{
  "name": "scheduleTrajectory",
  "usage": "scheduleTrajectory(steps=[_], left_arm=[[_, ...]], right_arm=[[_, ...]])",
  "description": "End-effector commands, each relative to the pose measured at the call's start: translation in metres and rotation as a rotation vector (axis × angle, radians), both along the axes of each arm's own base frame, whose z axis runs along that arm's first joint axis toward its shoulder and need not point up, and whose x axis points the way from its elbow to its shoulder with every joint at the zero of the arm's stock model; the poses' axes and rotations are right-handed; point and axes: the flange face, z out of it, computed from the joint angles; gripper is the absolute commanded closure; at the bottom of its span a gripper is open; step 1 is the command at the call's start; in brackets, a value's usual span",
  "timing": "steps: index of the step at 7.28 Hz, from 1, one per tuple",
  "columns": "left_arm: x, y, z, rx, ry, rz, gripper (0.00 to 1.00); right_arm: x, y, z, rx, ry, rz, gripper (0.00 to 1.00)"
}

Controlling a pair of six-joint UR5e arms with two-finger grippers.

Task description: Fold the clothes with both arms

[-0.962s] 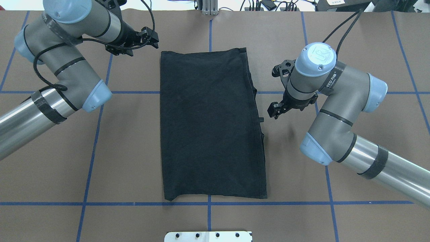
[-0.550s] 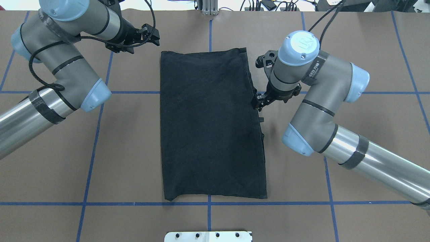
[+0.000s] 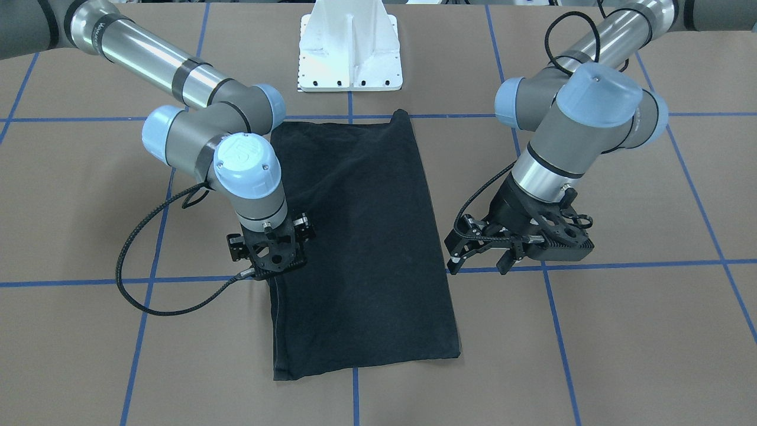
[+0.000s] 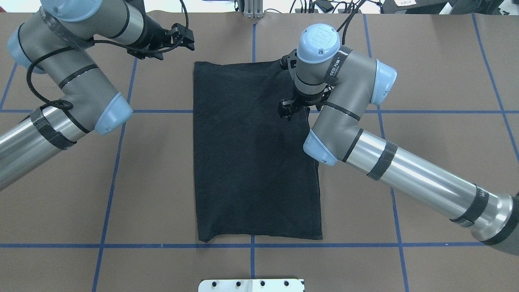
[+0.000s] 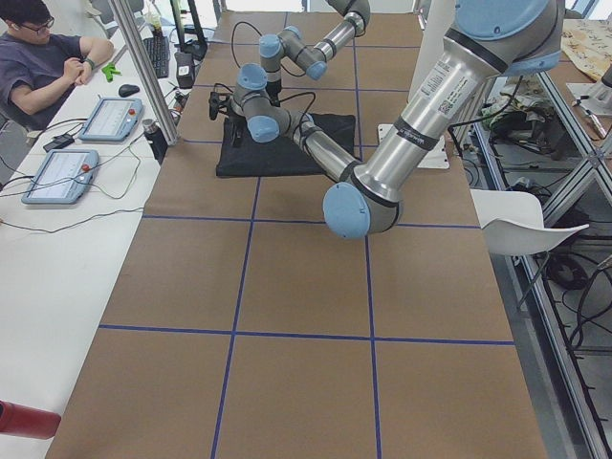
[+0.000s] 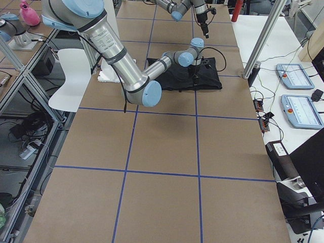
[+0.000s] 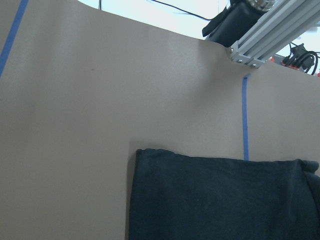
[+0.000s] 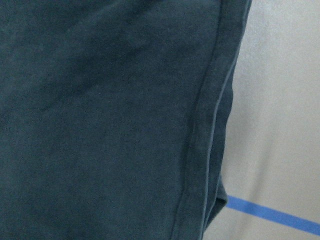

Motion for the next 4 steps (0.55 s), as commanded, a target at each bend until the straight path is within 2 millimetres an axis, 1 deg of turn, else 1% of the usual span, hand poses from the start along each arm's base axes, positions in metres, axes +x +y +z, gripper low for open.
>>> scheduleTrajectory(steps=[1, 2, 3, 4], left_arm=[[-0.002, 0.001, -0.01, 0.014, 0.011, -0.002, 0.0], [-0.002, 0.003, -0.014, 0.02, 0.015, 0.0, 0.0], [-0.003, 0.003, -0.014, 0.021, 0.017, 0.001, 0.0], [-0.003, 0.004, -0.015, 0.022, 0.018, 0.001, 0.0]], right_arm=[[0.011, -0.026, 0.021, -0.009, 0.014, 0.03, 0.0], [0.017, -0.034, 0.026, -0.001, 0.024, 0.024, 0.0], [0.02, -0.039, 0.037, -0.007, 0.039, 0.022, 0.0], [0.021, -0.042, 0.041, -0.011, 0.045, 0.024, 0.0]])
